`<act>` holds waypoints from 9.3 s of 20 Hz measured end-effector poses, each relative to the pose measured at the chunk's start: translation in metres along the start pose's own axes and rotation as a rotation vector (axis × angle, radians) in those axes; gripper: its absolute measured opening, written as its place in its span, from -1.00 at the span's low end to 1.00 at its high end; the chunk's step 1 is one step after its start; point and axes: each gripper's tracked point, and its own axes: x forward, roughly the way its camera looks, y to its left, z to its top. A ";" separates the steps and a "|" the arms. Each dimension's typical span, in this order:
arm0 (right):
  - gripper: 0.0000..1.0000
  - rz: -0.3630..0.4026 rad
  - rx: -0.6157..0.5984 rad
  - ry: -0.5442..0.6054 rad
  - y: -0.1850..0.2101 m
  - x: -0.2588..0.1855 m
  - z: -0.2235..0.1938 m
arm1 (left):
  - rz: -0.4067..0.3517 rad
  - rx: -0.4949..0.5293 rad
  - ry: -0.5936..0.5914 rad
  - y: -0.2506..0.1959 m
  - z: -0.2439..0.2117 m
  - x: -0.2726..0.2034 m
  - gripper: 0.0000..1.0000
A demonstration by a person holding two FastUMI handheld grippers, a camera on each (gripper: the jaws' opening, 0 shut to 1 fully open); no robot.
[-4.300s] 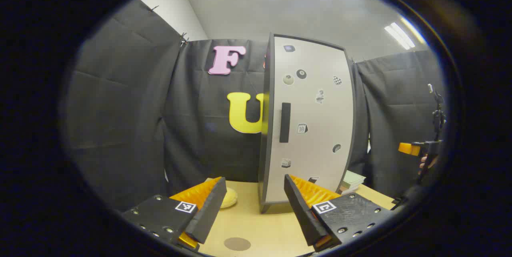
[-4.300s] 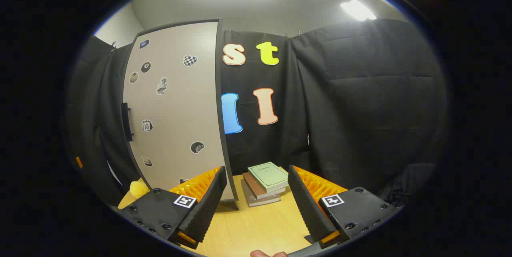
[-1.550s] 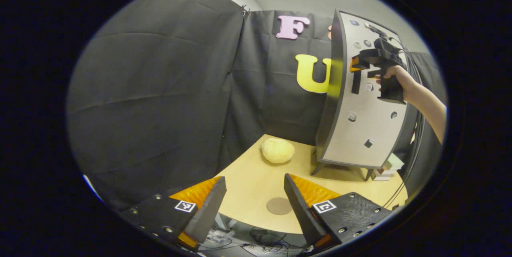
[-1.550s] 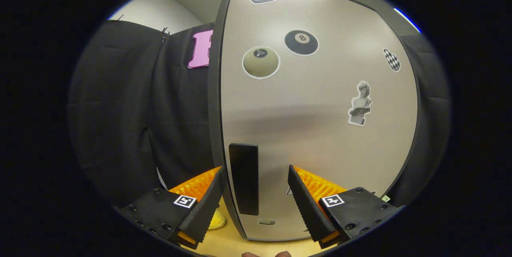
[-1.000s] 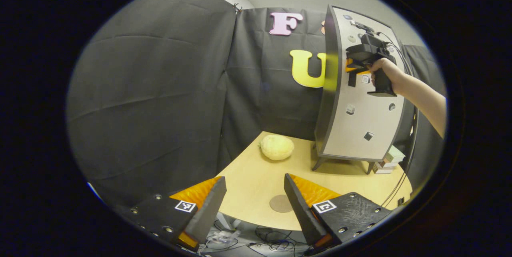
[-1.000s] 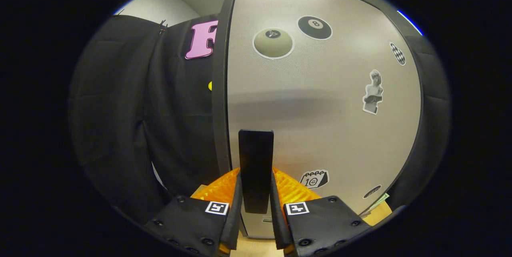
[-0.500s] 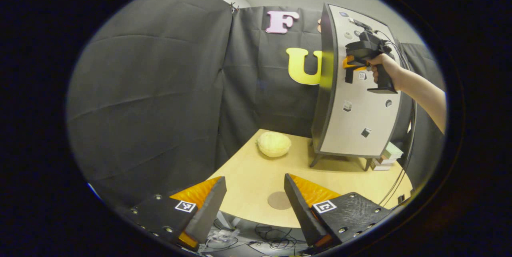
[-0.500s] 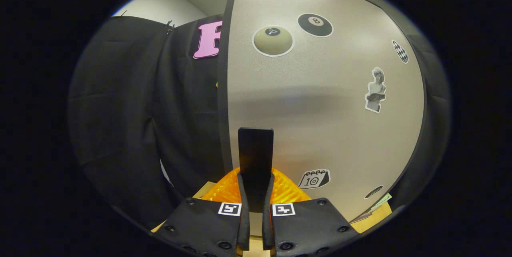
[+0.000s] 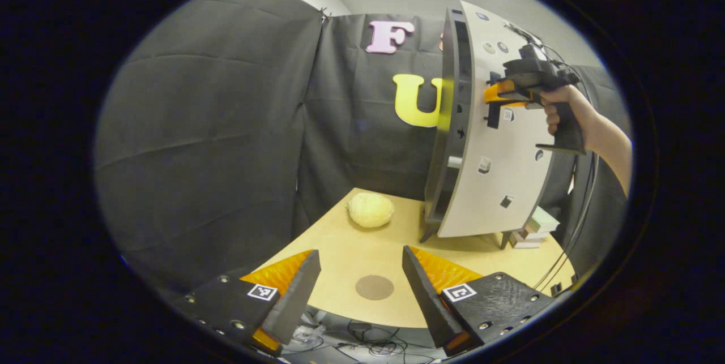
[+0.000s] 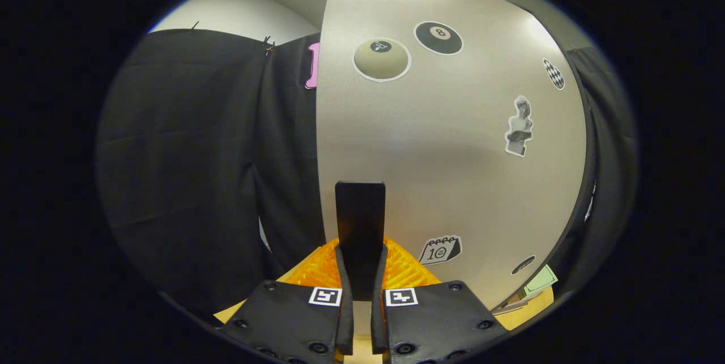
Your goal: Open the cabinet door with the right hand, grasp the bottle in the cabinet with the left hand and place it on the coaster, then close the cabinet door with the right hand.
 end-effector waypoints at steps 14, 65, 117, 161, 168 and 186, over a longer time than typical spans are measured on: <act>-0.72 0.261 0.004 -0.009 -0.025 -0.056 -0.011 | 0.108 0.042 -0.049 -0.124 0.010 -0.068 0.75; -0.81 -0.690 0.236 -0.038 -0.182 -0.166 -0.029 | -0.544 0.158 -0.005 -0.219 0.043 0.089 0.75; 0.94 -0.601 0.320 0.109 -0.354 -0.060 -0.078 | -0.582 0.043 -0.138 -0.470 0.197 0.374 0.78; 0.94 -0.637 0.308 0.107 -0.230 -0.148 -0.092 | -0.390 0.160 -0.165 -0.109 0.050 0.211 0.36; 0.94 -0.667 0.306 0.054 -0.228 -0.156 -0.086 | -0.310 0.154 -0.144 -0.065 -0.032 0.216 0.36; 0.94 -0.730 0.286 0.017 -0.215 -0.168 -0.101 | -0.292 0.180 -0.072 -0.048 -0.150 0.242 0.43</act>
